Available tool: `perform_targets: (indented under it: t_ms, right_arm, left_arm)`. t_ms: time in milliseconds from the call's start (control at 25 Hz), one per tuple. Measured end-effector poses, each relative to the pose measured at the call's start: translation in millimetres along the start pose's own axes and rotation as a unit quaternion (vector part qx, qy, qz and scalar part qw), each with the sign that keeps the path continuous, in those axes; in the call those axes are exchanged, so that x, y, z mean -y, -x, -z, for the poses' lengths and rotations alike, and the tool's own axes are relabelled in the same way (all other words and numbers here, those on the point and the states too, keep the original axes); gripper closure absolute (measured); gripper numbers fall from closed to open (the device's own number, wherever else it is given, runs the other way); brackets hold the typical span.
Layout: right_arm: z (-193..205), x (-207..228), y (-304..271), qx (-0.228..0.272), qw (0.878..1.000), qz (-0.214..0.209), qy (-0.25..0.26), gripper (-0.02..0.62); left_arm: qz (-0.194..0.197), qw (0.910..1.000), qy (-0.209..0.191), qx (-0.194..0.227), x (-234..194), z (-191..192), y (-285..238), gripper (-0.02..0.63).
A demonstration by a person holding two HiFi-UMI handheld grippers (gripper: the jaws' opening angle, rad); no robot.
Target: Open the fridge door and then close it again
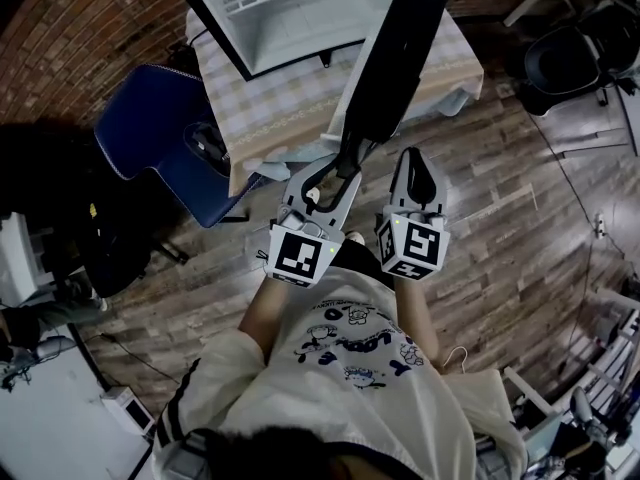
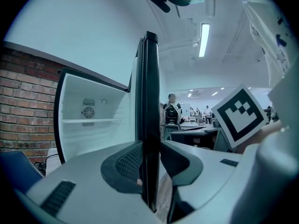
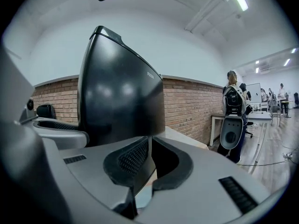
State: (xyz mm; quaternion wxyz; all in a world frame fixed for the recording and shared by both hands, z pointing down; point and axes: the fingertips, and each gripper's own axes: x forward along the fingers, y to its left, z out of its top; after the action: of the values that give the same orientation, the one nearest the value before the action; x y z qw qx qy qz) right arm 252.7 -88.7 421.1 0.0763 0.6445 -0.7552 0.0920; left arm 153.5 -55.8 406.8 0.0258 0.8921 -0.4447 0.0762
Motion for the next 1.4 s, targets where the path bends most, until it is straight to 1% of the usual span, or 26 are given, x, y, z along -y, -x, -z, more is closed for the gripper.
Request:
perform_targets:
  t_ms: [240, 520, 800, 1120, 1400]
  right_arm:
    - [3.5, 33.4, 22.1, 0.003, 0.999, 0.034, -0.009, 0.552]
    - [8.1, 71.2, 45.7, 0.006, 0.997, 0.08, -0.018, 0.551]
    - [11.9, 104.0, 62.0, 0.007, 0.993, 0.117, -0.028, 0.551]
    - [11.9, 137.5, 75.6, 0.009, 0.987, 0.156, -0.04, 0.551]
    - [10.5, 163.4, 80.4, 0.012, 0.983, 0.177, -0.046, 0.552]
  left_arm:
    - [0.033, 0.9993, -0.018, 0.007, 43.8, -6.4, -14.0, 0.488]
    - [0.057, 0.9983, -0.009, 0.009, 84.4, -11.6, -33.7, 0.507]
    - [0.094, 0.9954, -0.005, 0.014, 123.2, -18.4, -58.4, 0.509]
    - [0.13, 0.9915, -0.011, 0.007, 157.7, -22.5, -83.1, 0.509]
    - [0.146, 0.9892, -0.015, 0.009, 176.3, -26.0, -102.7, 0.509]
